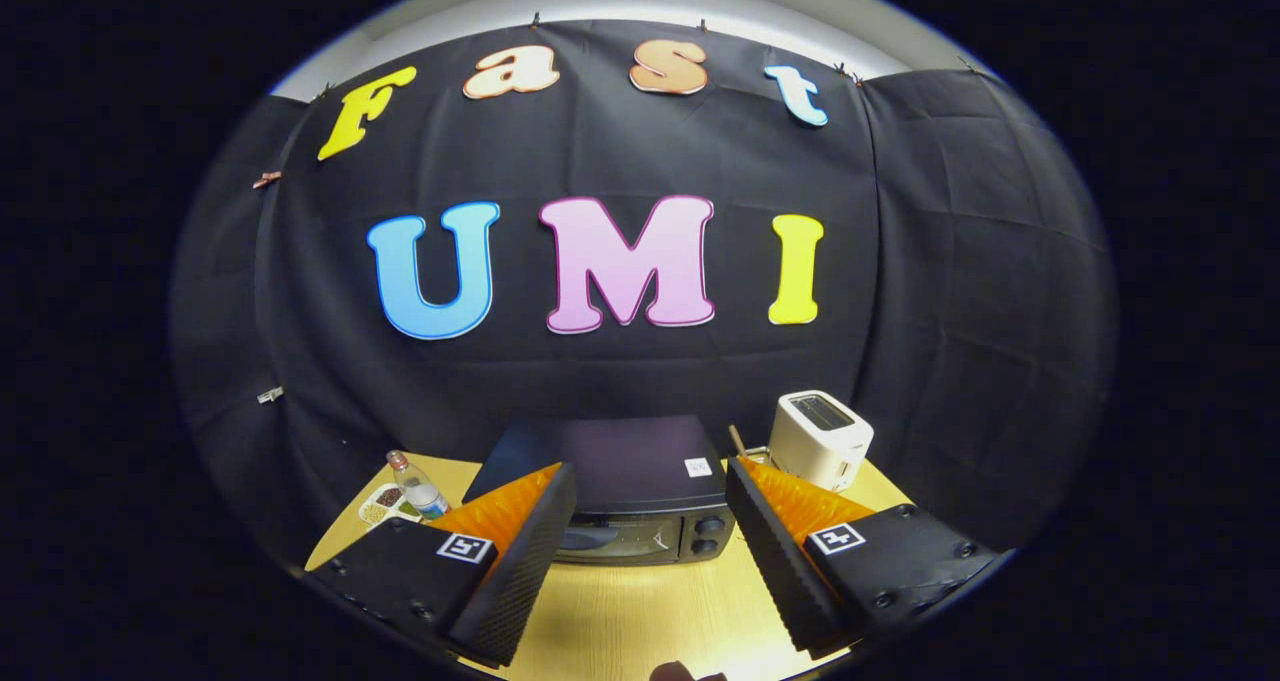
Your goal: Open the toaster oven, put the food inside, and close the toaster oven door.
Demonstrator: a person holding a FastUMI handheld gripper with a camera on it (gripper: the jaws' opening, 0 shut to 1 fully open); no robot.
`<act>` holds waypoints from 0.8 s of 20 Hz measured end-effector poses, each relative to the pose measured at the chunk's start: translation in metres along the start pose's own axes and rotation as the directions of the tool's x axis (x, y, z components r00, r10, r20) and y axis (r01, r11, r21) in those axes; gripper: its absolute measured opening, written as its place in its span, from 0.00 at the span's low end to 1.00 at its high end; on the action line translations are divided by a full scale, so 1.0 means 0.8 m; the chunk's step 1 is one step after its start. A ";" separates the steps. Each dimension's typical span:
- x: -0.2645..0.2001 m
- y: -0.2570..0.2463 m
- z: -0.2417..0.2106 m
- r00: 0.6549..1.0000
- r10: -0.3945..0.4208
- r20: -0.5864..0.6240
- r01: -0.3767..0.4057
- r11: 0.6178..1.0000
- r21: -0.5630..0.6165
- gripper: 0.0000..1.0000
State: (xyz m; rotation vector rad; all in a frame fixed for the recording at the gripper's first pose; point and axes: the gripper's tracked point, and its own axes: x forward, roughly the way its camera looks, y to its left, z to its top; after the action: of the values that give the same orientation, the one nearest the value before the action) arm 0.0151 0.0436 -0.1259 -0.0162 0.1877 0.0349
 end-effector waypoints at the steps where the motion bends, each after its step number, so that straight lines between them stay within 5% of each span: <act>1: -0.008 -0.005 0.014 1.000 -0.002 0.018 0.002 1.000 -0.005 0.98; 7: -0.069 -0.021 0.088 0.988 -0.005 0.153 0.006 1.000 -0.007 0.98; 16: -0.114 -0.029 0.077 0.992 0.004 0.123 -0.005 1.000 0.013 0.99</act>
State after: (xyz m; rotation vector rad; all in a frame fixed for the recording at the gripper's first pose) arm -0.0623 0.0188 -0.0484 -0.0007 0.0645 0.0390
